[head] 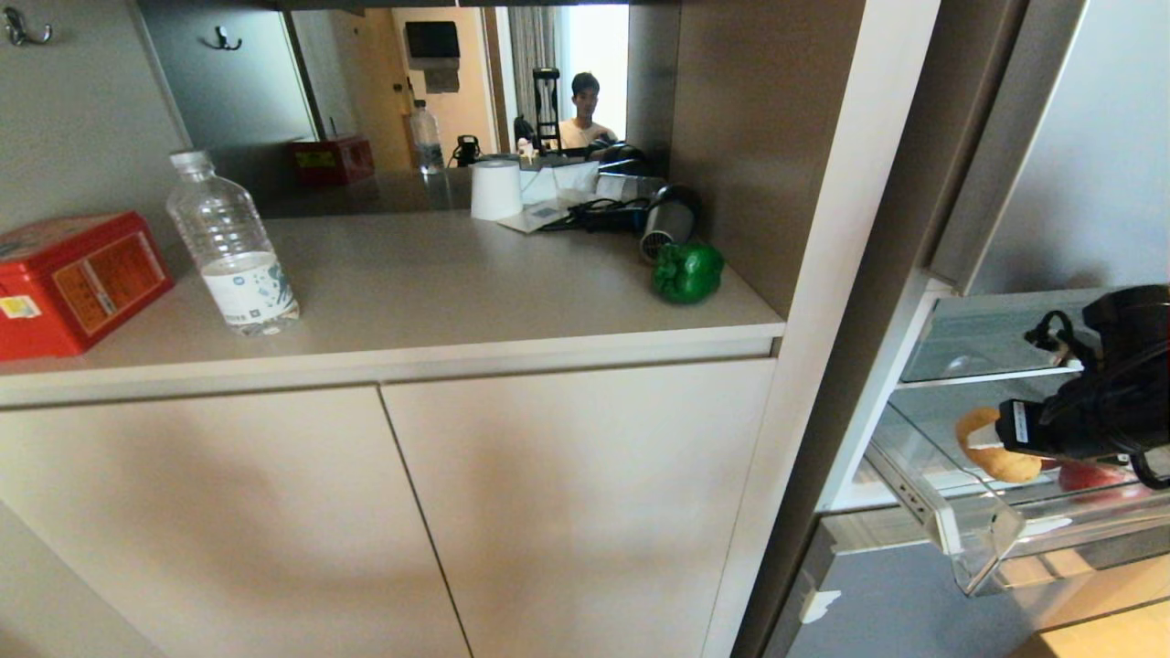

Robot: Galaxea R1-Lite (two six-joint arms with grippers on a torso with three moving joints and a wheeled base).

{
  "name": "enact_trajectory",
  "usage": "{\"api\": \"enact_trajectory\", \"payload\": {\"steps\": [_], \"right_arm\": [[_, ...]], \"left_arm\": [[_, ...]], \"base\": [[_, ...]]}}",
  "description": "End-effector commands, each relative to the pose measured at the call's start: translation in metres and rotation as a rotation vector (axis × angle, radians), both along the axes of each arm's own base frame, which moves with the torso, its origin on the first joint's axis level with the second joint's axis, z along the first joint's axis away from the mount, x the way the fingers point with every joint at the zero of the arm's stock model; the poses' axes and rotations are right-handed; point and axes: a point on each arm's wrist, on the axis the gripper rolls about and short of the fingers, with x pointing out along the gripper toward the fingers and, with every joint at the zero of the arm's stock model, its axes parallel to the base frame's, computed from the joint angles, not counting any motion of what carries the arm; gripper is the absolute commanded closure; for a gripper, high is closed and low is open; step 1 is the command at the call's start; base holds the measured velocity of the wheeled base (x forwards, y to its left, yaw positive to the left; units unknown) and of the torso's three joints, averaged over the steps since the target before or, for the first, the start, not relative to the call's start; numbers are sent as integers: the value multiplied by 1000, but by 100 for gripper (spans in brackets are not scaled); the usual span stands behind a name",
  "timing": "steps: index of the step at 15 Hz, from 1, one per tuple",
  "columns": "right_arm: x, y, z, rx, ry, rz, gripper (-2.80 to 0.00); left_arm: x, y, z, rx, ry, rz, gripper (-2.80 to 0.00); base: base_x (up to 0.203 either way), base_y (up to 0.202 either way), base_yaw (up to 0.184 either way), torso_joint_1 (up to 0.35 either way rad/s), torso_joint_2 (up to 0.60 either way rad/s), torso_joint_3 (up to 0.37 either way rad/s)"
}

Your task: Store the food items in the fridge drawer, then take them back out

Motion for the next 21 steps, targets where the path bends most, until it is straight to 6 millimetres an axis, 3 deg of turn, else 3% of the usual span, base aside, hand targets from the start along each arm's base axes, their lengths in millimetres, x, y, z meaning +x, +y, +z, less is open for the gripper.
{"api": "enact_trajectory", "payload": {"steps": [1, 9, 12, 16, 21], "right_arm": [[-13, 3, 16, -13, -42, -2, 0], [-68, 20, 44, -44, -119, 11, 0], [-92, 32, 45, -116, -118, 101, 0], [-102, 75, 38, -156, -162, 308, 0], [-98, 150, 29, -235, -385, 571, 0]], "left_arm": [[0, 0, 0, 0, 1, 0, 0], [0, 0, 0, 0, 2, 0, 0], [0, 0, 0, 0, 0, 0, 0], [0, 0, 0, 0, 1, 0, 0], [0, 0, 0, 0, 1, 0, 0]], "base": [[0, 0, 0, 0, 0, 0], [0, 0, 0, 0, 0, 0], [0, 0, 0, 0, 0, 0], [0, 0, 0, 0, 0, 0], [0, 0, 0, 0, 0, 0]]}}
